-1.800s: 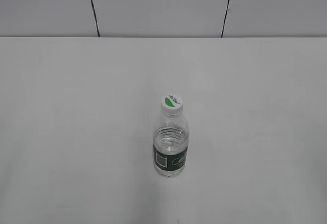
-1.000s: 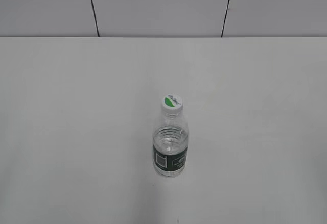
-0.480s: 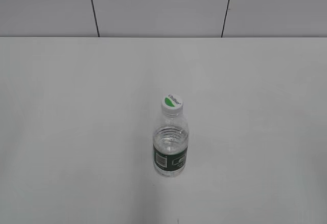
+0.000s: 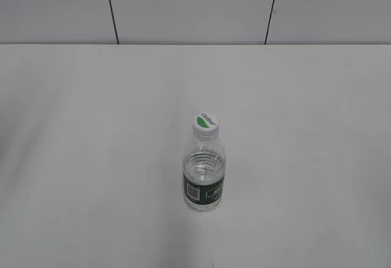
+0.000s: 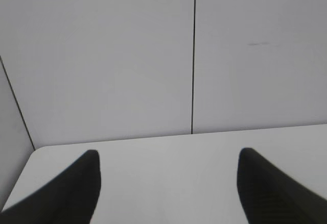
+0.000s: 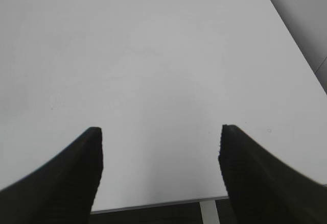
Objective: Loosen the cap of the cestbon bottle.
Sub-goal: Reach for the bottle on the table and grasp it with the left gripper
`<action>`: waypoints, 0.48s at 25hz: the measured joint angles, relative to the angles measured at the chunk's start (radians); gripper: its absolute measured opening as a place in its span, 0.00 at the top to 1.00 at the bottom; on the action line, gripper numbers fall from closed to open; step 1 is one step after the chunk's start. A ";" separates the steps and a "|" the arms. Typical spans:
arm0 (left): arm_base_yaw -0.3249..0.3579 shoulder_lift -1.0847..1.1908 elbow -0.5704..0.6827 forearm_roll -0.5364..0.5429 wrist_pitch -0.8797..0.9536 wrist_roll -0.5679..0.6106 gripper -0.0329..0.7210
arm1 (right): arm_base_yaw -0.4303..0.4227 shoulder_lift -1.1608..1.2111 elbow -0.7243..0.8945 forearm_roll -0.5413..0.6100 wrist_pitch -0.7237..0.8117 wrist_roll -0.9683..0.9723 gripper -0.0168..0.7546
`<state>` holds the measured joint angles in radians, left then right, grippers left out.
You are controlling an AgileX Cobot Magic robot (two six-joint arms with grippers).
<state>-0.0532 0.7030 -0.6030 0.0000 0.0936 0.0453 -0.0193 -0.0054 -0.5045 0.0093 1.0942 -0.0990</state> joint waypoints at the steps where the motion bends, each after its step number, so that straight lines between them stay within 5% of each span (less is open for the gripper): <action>1: 0.000 0.061 0.000 0.000 -0.048 0.001 0.30 | 0.000 0.000 0.000 0.000 0.000 0.000 0.27; 6: -0.040 0.346 0.001 0.008 -0.243 0.003 0.33 | 0.000 0.000 0.000 0.000 0.000 0.000 0.27; 12: -0.190 0.658 0.006 0.092 -0.517 -0.006 0.36 | 0.000 0.000 0.000 0.000 0.000 0.000 0.27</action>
<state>-0.2433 1.3606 -0.5972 0.0924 -0.4238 0.0391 -0.0193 -0.0054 -0.5045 0.0093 1.0942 -0.0990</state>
